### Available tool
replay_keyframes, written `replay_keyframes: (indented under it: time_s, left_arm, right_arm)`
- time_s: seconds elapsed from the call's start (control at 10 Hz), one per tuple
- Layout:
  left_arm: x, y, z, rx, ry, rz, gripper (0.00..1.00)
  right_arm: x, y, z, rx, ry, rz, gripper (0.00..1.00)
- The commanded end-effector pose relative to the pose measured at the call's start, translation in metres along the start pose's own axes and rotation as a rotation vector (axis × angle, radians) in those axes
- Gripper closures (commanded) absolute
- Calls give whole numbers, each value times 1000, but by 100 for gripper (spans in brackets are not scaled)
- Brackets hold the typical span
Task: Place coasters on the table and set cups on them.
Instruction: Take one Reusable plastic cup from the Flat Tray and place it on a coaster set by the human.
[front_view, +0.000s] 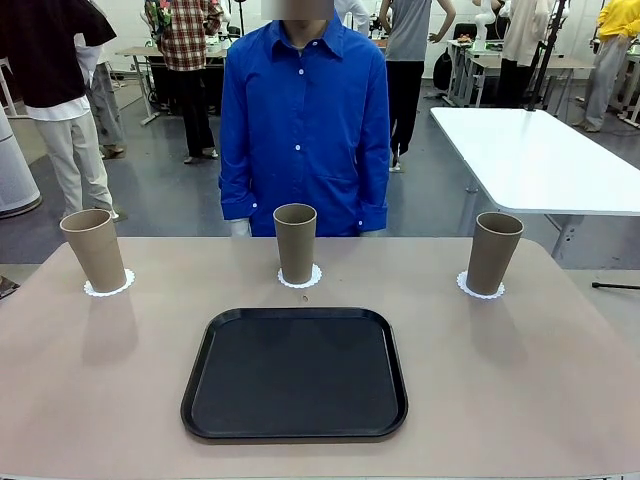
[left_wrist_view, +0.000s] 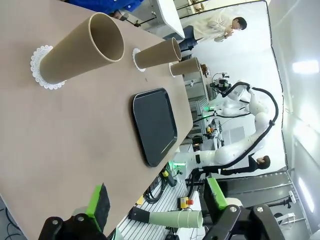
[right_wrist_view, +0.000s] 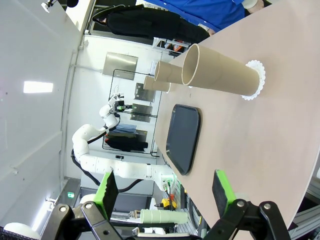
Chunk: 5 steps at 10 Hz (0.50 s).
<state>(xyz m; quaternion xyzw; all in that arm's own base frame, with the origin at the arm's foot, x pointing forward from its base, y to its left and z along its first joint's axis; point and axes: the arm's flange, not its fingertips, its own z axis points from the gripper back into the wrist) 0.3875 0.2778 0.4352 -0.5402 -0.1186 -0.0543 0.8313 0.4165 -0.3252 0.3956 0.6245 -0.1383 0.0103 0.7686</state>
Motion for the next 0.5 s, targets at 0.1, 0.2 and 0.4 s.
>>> replay_keyframes:
  time_s: [0.1, 0.2, 0.4]
  left_arm:
    - [-1, 0, 0, -19, -14, 3, 0]
    - [-1, 0, 0, -19, -14, 3, 0]
    - [-1, 0, 0, -19, -14, 3, 0]
  right_arm:
    - [-1, 1, -2, -4, -1, -2, 0]
    - [-1, 1, -2, -4, -1, -2, 0]
    - [-1, 1, -2, -4, -1, -2, 0]
